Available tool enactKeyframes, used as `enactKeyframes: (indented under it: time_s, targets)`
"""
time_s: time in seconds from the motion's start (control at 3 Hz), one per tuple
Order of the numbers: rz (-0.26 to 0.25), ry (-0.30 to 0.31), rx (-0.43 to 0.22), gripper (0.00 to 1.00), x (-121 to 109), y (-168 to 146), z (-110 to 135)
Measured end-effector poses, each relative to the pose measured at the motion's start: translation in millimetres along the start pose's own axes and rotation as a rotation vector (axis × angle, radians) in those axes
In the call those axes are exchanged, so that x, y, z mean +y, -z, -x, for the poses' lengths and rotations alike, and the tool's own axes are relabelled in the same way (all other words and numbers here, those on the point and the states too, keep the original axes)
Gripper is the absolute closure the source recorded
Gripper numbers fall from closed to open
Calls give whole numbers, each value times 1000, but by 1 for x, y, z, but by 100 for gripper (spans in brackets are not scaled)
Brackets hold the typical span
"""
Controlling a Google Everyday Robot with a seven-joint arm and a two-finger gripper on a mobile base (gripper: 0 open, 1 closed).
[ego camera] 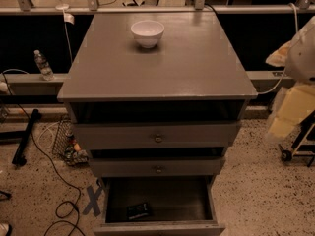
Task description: Pick rxbar blueberry from bottom drawer and place on counter
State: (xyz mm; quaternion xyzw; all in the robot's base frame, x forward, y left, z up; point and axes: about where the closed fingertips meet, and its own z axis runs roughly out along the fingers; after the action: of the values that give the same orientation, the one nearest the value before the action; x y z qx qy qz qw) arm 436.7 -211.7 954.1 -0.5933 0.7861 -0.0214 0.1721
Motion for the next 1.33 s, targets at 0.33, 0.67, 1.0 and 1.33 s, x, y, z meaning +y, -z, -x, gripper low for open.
enactKeyframes:
  time_s: [0.33,0.67,1.0,1.33]
  targets:
    - [36,-62,-73,0,18,-44,0]
    - [106,-100,-149,0,39,-88,8]
    - [239,-74,-238,0,71,-148,43]
    - [311,-62,-274,0,96,-187,66]
